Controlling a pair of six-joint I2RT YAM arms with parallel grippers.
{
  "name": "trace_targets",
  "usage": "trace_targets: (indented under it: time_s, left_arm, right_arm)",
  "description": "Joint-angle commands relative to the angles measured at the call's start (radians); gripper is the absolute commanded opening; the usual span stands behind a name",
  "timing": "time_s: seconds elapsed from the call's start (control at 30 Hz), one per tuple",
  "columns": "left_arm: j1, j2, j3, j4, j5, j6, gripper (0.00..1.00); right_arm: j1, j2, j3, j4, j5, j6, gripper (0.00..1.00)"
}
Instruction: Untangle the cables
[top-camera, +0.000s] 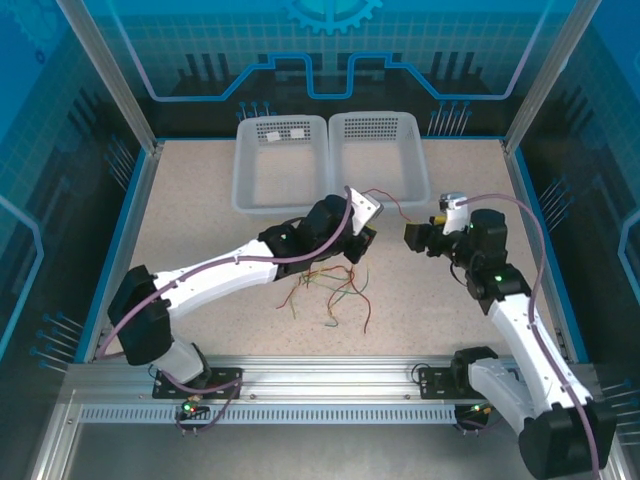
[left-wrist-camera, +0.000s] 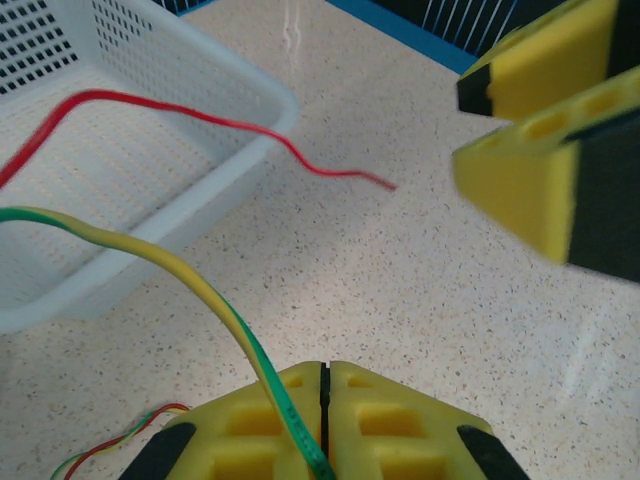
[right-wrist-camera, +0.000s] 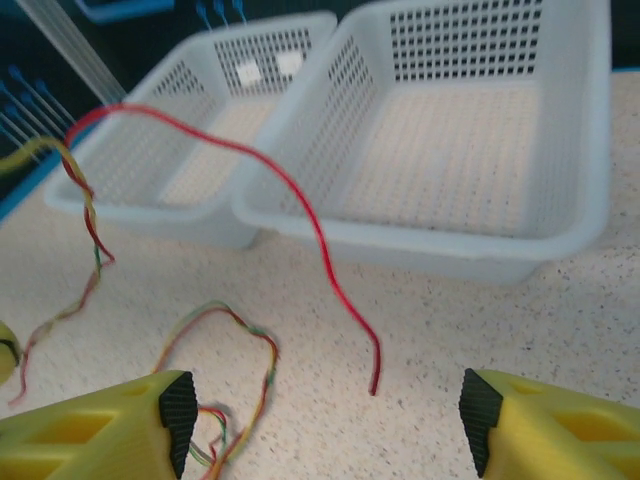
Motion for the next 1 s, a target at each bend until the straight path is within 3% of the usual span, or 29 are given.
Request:
trace_targets:
  time_s: [0.0, 0.1, 0.17, 0.33, 0.6, 0.73, 0.8, 0.87, 0.93, 0.97]
  left_arm:
    - [0.022, -0.051, -0.04, 0.076, -0.041, -0.006, 0.0]
    - [0.045, -0.081, -0.059, 0.127, -0.04, -0.033, 0.0]
    - [0.056, -0.091, -0.071, 0.156, -0.027, -0.042, 0.0]
    - [0.063, -0.096, -0.069, 0.165, -0.015, -0.056, 0.0]
    - [0.063, -0.144, -0.11, 0.216, 0.048, -0.077, 0.0]
    - [0.063, -0.164, -0.142, 0.24, 0.063, -0.081, 0.0]
    - [0.062, -0.175, -0.163, 0.261, 0.07, -0.088, 0.0]
    - [0.063, -0.18, -0.175, 0.274, 0.086, -0.094, 0.0]
    - [0.062, -0.177, -0.181, 0.281, 0.107, -0.086, 0.0]
    - [0.063, -0.177, -0.184, 0.282, 0.106, -0.083, 0.0]
  right_arm:
    - [-0.02, -0.06, -0.048, 0.175, -0.122, 0.18, 0.75]
    - [0.002, -0.035, -0.087, 0.385, -0.329, 0.267, 0.77]
    - [0.05, 0.0, -0.086, 0.414, -0.374, 0.225, 0.77]
    - [0.25, 0.035, -0.099, 0.356, -0.351, -0.092, 0.82]
    - [0.328, 0.17, -0.092, 0.414, -0.26, -0.215, 0.84]
    - [0.341, 0.216, -0.068, 0.449, -0.273, -0.255, 0.7]
    - [0.347, 0.228, -0.071, 0.467, -0.27, -0.269, 0.52]
    - [0.353, 0.243, -0.068, 0.472, -0.266, -0.271, 0.45]
    - [0.362, 0.248, -0.063, 0.471, -0.266, -0.271, 0.29]
    - [0.369, 0.241, -0.065, 0.473, -0.257, -0.272, 0.29]
